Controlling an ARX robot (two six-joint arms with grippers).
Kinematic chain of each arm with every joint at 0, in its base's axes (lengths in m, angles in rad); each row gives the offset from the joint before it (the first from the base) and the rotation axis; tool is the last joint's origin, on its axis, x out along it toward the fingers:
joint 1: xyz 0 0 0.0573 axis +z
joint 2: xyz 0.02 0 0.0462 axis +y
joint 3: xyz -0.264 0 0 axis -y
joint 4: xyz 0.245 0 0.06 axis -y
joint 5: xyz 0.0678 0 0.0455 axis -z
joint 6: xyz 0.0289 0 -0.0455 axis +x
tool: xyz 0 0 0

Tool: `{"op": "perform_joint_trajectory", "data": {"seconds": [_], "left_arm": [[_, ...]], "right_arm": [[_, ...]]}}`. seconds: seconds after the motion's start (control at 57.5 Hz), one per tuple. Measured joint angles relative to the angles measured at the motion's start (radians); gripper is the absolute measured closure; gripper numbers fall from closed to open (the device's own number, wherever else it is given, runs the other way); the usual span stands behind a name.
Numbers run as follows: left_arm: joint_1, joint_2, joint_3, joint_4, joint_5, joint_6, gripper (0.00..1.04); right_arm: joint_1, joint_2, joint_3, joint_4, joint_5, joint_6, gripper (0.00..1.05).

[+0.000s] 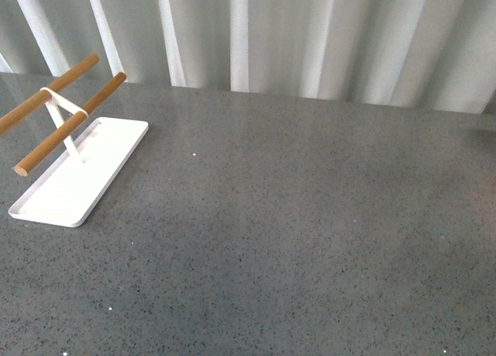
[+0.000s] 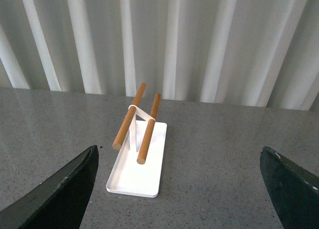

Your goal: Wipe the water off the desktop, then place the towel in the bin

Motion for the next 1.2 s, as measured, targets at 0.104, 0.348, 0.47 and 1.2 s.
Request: {"op": "perform_joint_trajectory", "data": {"seconds": [0.104, 0.348, 0.47, 1.2], "left_arm": [[0.0, 0.0, 0.0, 0.0, 0.0, 0.0, 0.07], [0.0, 0.0, 0.0, 0.0, 0.0, 0.0, 0.07], [0.0, 0.0, 0.0, 0.0, 0.0, 0.0, 0.07], [0.0, 0.0, 0.0, 0.0, 0.0, 0.0, 0.07]], "right_arm": [[0.039, -0.075, -0.084, 0.016, 0.035, 0.004, 1.01], [0.092, -0.196, -0.2, 0.011, 0.087, 0.004, 1.01], [0.137, -0.262, -0.242, -0.012, 0.144, 0.004, 1.01], [0.197, -0.581, -0.374, -0.19, 0.182, 0.004, 1.01]]}}
